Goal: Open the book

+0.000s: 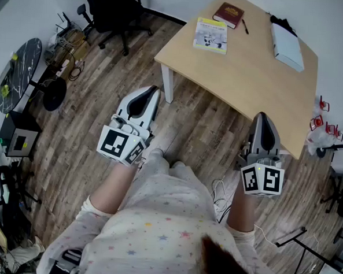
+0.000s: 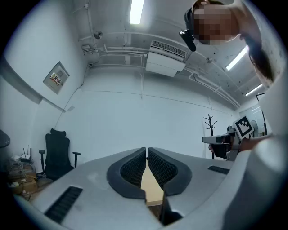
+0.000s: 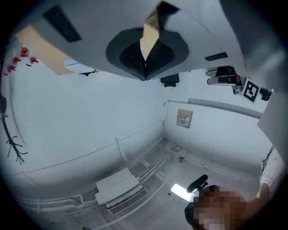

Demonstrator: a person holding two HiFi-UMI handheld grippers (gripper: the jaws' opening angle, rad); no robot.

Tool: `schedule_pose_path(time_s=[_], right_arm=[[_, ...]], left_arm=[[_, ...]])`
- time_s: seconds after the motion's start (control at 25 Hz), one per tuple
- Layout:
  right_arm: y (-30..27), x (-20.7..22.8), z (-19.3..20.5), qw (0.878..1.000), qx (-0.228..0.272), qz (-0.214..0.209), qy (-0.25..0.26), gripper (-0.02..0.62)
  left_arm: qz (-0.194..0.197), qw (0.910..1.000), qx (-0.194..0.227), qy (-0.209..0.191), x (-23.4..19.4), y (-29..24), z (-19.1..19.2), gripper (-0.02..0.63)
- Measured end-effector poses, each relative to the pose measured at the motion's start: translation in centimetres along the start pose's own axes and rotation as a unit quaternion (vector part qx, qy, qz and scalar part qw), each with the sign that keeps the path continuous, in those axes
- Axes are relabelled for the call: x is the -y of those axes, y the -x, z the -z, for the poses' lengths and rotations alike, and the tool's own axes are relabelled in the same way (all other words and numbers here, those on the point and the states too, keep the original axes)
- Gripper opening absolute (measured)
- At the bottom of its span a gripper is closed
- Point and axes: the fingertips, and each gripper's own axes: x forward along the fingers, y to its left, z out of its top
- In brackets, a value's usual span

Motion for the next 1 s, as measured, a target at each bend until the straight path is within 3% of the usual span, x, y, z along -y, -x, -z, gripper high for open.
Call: schedule_pose_path(time_s=[0.4, 0.72, 0.84, 1.0], right_arm=[[0.1, -0.3, 0.1, 1.0, -0.001, -0.004, 0.0, 0.002], [0.0, 0.1, 0.6, 1.0, -0.009, -0.004, -0.02, 0.003], [-0.1, -0.1, 1.3, 0.999, -0.025, -0.014, -0.028, 0.042], [-0.6, 0.1, 2.0, 0.999, -0.037, -0.015, -0.034, 0.1]], left_arm=[[0.007, 1.0, -0.005, 0.001, 0.9, -0.2, 0.5, 0.026], [0.001, 0.9993, -0.037, 0.004, 0.9, -0.7, 1.7, 0.033], [-0.004, 0.9982, -0.058, 0.013, 1.1, -1.1, 2.5, 0.157], [-0.014, 0.9972, -0.071, 0.019, 0.8, -1.5, 3.0, 0.238]])
